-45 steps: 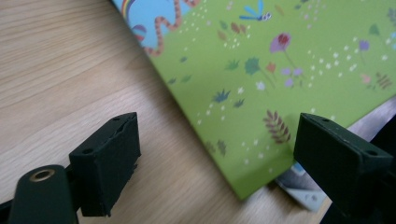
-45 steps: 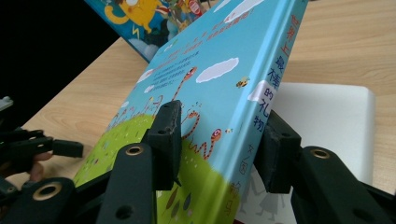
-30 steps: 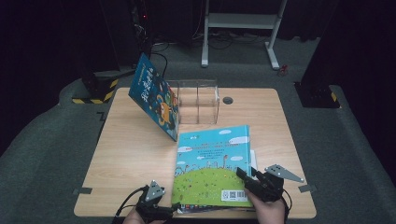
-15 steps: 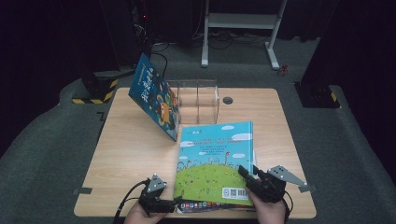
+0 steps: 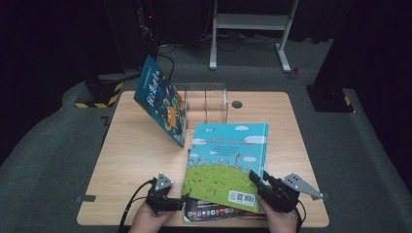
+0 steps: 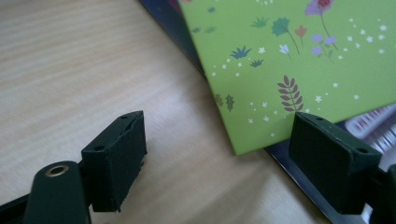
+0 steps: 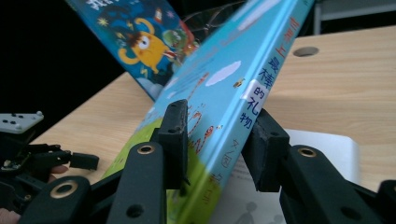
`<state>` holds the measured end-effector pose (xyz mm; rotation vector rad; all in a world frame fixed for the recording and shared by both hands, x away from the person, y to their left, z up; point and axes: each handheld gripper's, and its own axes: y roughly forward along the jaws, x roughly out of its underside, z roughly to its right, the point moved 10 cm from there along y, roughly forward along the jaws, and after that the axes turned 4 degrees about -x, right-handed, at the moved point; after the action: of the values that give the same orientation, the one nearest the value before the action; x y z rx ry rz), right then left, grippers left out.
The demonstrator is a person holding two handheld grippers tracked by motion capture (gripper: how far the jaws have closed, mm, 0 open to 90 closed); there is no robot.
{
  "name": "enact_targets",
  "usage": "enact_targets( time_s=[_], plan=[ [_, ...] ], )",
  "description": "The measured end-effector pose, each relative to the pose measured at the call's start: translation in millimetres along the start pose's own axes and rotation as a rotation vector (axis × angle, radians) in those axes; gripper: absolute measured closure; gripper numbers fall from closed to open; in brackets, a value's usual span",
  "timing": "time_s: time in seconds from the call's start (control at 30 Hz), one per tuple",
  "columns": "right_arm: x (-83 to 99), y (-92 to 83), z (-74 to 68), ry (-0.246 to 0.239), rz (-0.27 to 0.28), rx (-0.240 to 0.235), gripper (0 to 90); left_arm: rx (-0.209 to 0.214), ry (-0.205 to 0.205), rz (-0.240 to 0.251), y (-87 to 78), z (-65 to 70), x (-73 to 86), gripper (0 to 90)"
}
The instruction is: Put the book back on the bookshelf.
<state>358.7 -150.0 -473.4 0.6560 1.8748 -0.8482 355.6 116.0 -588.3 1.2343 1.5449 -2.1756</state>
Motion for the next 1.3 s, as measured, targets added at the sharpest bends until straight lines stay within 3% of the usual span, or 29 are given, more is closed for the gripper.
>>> enact_targets(
  time_s=[0.13,0.5,0.8,1.17,1.3],
  plan=[
    [2.8,0.7,7.2,0.031,-0.004,0.005,63.3,-0.012,-0.002,0.006,5.7,-3.8,-5.6,19.2],
    [1.9,-2.9,-1.6,0.0,0.02,-0.039,66.2,-0.024,-0.026,-0.001,14.0,-12.4,-13.6,19.6],
    [-0.7,-6.9,-10.5,-0.06,0.047,-0.042,68.3,-0.046,-0.033,-0.001,29.2,-18.9,-29.1,21.0],
    [4.7,-7.1,-26.7,-0.134,0.035,-0.051,71.4,-0.111,-0.043,0.001,48.7,-31.6,-49.4,24.8],
    [7.4,-4.5,-32.4,-0.152,0.032,-0.048,72.4,-0.123,-0.066,0.009,52.3,-35.0,-53.8,26.8]
  ],
)
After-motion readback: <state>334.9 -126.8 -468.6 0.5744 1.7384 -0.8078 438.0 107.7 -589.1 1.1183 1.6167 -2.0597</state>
